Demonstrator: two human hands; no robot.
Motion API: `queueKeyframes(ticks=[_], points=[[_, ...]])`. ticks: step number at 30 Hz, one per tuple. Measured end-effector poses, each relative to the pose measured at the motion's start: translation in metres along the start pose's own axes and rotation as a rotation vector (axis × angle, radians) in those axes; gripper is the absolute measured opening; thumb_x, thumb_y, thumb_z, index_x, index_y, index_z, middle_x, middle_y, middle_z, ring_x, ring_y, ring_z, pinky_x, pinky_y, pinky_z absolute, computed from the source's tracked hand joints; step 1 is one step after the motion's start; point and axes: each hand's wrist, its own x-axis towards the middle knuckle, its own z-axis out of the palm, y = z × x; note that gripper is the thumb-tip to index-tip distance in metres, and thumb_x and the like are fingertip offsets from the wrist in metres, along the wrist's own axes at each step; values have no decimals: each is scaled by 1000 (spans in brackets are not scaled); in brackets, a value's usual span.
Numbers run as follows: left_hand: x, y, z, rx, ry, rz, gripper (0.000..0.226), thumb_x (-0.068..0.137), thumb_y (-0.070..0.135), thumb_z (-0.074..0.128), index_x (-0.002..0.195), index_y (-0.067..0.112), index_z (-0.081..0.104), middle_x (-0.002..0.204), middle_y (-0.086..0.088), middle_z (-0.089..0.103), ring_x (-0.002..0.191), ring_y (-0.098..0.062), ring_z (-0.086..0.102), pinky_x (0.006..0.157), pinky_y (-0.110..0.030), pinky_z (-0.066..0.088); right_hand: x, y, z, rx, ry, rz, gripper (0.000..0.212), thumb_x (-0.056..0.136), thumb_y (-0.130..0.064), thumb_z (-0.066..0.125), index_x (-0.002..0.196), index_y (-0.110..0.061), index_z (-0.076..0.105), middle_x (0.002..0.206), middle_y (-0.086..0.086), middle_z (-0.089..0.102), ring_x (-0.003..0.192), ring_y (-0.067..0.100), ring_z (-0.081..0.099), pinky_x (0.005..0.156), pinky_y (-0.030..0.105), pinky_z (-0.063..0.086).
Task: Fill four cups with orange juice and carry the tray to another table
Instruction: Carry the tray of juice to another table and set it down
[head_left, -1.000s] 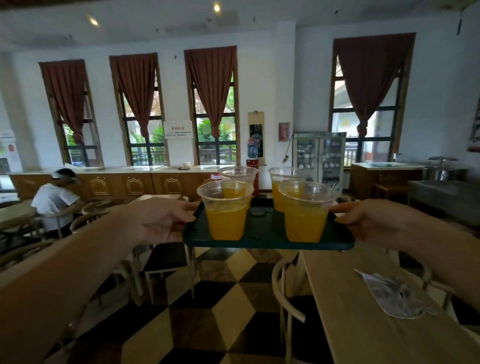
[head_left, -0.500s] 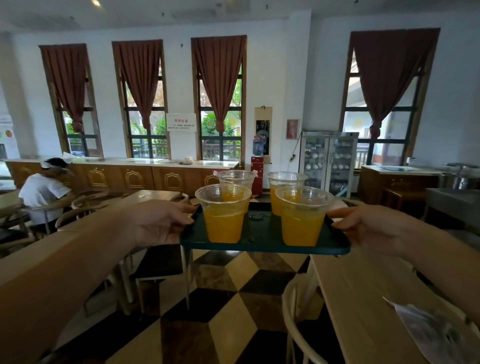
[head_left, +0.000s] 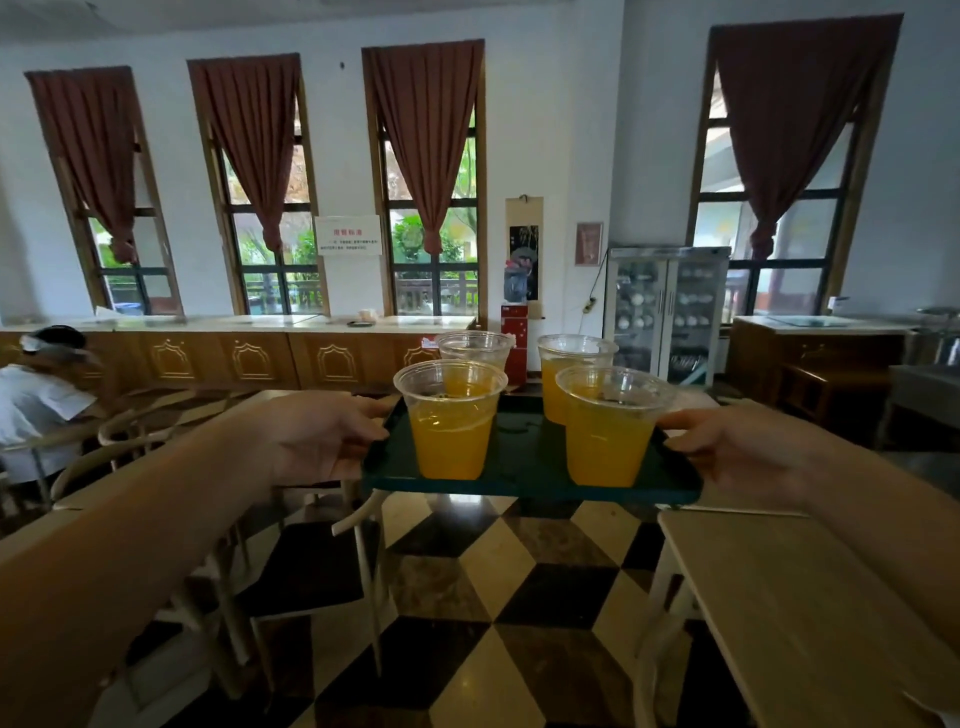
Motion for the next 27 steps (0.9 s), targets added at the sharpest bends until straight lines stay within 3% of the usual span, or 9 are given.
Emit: queueKeyframes(ticks=[7,11,15,21,24,27], points=[[133,18,-24,37,5,3,39,92,-7,54,107,16,82,118,-17,76,97,-29,77,66,-34,64,143,-14,-18,-43,-19,-8,42,88,13,52,126,-3,62,130,16,62,115,29,60,76,34,54],[219,37,-29,60,12,-6,40,93,-6,54,110,17,81,120,-18,75,97,-30,77,69,-37,65,225,-27,-36,-79,-38,-17,38,87,12,53,120,-2,67,125,16,65,109,28,63,67,31,58],[305,62,-32,74,24,3,39,94,-5,53,106,18,82,120,-16,75,104,-31,75,76,-39,66,307,-49,-60,-91,-25,-16,40,86,13,52,122,-1,65,129,18,62,115,31,60,75,34,54],[429,93,-40,62,14,-11,43,88,-7,55,116,14,78,120,-18,75,101,-32,76,68,-38,64,418,-72,-94,-74,-34,-2,45,86,12,53,126,-5,63,132,17,61,118,33,59,78,36,56],[491,107,-44,67,-42,-7,51,81,-5,59,127,13,72,129,-19,71,112,-35,72,80,-43,65,468,-79,-111,-68,-36,7,46,85,12,53,125,-7,67,127,15,65,115,31,62,69,32,59],[556,118,-50,70,-100,-4,50,81,-6,57,125,12,74,130,-18,70,119,-35,69,93,-45,61,517,-86,-123,-82,-38,13,42,76,8,58,102,-15,81,111,8,76,102,26,71,63,29,60]])
